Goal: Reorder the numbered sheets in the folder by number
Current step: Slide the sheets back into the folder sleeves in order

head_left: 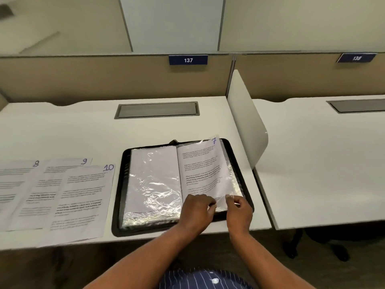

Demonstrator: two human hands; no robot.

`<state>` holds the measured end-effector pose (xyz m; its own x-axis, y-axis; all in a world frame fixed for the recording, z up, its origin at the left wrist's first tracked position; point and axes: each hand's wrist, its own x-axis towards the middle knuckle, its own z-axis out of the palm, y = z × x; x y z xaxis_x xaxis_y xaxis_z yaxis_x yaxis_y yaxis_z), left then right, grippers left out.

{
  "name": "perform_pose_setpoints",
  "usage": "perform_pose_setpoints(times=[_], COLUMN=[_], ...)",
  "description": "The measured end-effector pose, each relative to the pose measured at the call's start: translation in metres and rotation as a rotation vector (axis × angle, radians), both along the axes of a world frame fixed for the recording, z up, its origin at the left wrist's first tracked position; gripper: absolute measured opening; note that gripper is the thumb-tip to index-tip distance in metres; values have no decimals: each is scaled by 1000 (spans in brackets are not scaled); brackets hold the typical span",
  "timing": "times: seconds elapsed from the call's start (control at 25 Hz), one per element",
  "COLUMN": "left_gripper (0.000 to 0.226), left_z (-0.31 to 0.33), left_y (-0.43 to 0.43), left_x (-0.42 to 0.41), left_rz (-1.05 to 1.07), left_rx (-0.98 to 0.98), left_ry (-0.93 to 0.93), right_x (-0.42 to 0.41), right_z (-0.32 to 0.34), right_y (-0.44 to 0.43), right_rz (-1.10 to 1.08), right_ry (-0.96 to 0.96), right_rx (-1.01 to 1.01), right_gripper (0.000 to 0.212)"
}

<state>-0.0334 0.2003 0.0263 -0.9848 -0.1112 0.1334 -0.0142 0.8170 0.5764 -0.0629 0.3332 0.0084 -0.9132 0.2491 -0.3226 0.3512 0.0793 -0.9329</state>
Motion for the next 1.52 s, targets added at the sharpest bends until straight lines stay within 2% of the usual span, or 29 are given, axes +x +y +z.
perform_pose_setpoints(times=[0.16,0.28,0.36,0.56,0.72,0.84,1.12,1.24,1.36,1.52], left_gripper=[34,43,51,30,36,38,27,24,23,66], left_z=[11,34,50,64,63,56,20,-1,-21,-47], left_y=[6,13,9,-25,-61,-90,-167,-198,-217,-238], left_x=[2,-7,-12,0,24,41,70,76,78,80], left_rz=[189,350,424,643,762,812,794,716,609,397], left_rx=[74,182,196,144,160,204,146,91,13,-80], left_ry=[24,12,-81,-131,-118,-118,-279,-350,-327,-272], right_x=[1,6,8,19,13,-2,-25,-21,-10,0], right_z=[17,24,22,18,19,9,-32,-49,-65,-81], right_y=[2,0,-7,-29,-51,-75,-160,-190,-209,-222], right_rz=[141,356,536,758,776,841,1061,1119,1167,1139], right_ry=[194,352,439,563,423,374,431,424,436,458], right_rx=[115,175,215,193,104,218,625,791,942,1094], right_gripper=[7,21,31,12,26,36,71,85,87,78])
